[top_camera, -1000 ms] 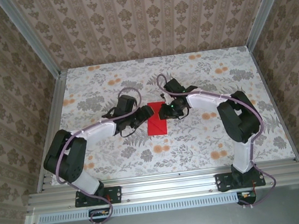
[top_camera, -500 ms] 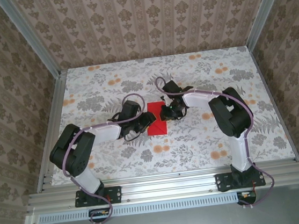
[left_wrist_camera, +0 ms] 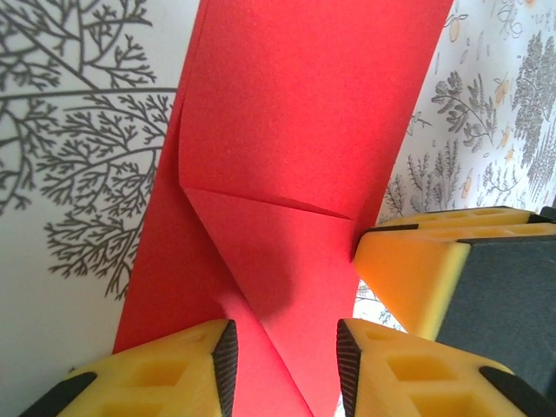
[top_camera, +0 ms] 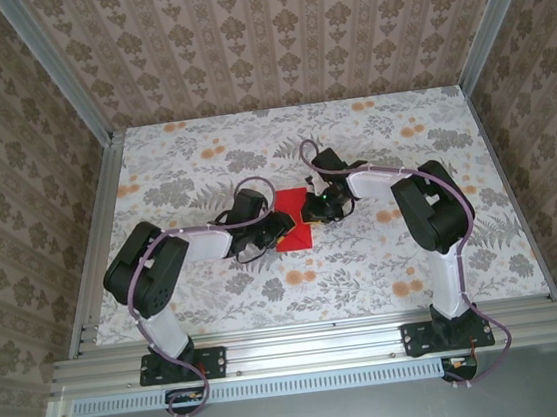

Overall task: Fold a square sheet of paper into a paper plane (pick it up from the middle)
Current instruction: Turn over the paper at the center of the table.

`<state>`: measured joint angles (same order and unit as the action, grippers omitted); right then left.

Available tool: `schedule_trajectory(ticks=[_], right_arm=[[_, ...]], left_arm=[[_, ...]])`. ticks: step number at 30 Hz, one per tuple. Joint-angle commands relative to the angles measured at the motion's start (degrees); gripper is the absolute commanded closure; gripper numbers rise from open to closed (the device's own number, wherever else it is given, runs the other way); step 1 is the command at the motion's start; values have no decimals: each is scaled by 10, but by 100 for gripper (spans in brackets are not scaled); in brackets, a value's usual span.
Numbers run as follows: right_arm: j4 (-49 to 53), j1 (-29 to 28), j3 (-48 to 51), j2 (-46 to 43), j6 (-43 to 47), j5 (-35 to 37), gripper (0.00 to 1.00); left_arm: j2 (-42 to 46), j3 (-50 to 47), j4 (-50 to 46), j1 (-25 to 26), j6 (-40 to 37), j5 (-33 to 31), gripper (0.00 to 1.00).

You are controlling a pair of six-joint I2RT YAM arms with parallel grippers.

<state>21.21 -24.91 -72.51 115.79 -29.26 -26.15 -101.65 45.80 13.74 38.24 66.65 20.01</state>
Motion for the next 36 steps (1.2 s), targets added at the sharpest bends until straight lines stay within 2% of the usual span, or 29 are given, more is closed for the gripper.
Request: schedule_trajectory(ticks=[1,8,14,17,22,26,28,33,36], right_arm=[[-4,8,25,16,-22,8,83],[-19,13,37,14,-31,-12,84],[-38,23,46,-10,-46,-43,83],[-47,33,46,-48,-56,-60,77],[-62,53,63,-127,-75,-58,59],[-80,71,104,-186,-86,-36,47],[-84,79,128,-209,-87,-18,43],[-72,88,174,-256,-78,40,35],[-61,91,187,-273,-74,73,30]], left_arm=[[-16,21,14,3,9,12,64],[-38,35,35,4,14,17,73],[-37,34,32,4,9,2,86],[-28,29,32,3,3,-7,91],[1,28,-8,-1,-27,-25,97],[63,27,-105,-14,-84,-53,99],[103,45,-201,-18,-129,-83,100],[176,140,-481,-12,-257,-243,100],[183,193,-585,-3,-294,-339,100]])
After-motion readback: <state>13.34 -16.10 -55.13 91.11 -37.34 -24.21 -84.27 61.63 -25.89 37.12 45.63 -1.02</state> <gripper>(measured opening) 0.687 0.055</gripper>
